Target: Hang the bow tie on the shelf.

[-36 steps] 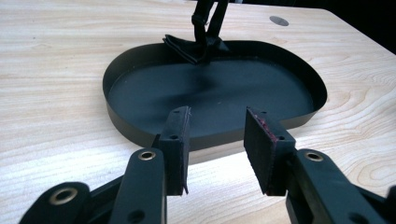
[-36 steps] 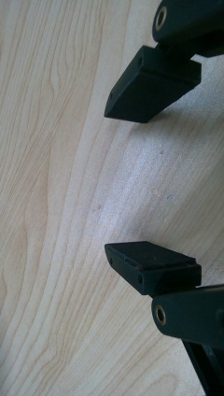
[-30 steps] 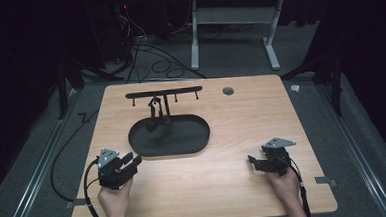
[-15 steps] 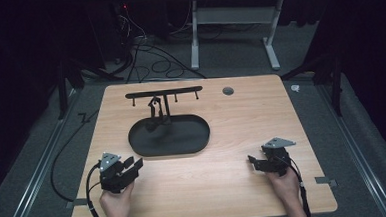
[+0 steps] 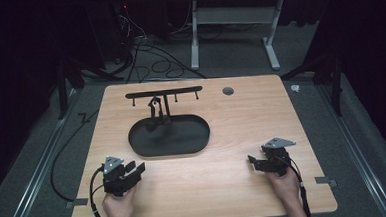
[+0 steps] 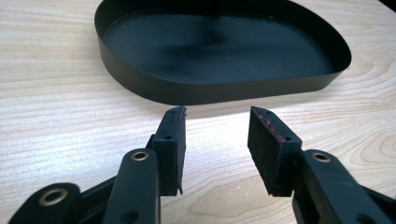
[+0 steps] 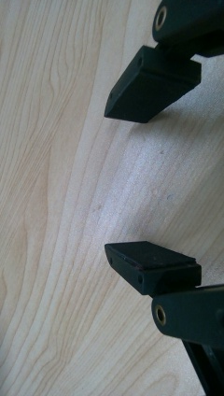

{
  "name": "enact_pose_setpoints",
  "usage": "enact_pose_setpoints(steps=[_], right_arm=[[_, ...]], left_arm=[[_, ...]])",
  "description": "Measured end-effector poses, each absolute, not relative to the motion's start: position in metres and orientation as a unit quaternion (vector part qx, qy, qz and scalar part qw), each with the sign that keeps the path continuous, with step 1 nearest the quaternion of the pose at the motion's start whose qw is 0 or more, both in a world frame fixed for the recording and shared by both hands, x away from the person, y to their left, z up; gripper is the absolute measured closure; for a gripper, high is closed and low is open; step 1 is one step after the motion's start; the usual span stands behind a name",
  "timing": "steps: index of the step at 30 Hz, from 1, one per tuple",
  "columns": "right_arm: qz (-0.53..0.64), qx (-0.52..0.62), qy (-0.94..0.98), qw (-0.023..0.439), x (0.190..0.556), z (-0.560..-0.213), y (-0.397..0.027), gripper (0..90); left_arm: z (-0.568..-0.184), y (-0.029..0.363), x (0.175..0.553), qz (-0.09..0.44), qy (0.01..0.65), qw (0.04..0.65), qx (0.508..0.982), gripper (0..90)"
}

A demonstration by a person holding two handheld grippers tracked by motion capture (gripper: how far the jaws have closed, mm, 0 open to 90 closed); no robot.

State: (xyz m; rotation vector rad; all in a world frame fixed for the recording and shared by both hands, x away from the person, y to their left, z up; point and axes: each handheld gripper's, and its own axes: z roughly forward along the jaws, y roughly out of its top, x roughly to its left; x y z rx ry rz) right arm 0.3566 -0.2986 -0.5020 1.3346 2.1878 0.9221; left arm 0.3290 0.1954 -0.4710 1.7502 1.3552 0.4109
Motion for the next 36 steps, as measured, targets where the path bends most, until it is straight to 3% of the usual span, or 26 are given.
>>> enact_pose_setpoints(steps=[36], right_arm=[[0.331,0.480,0.786,0.208,0.357,-0.502,-0.299,31.0]], left_arm=[[-0.501,0.178,0.334,0.161,0.551,0.393,0.718,54.4]])
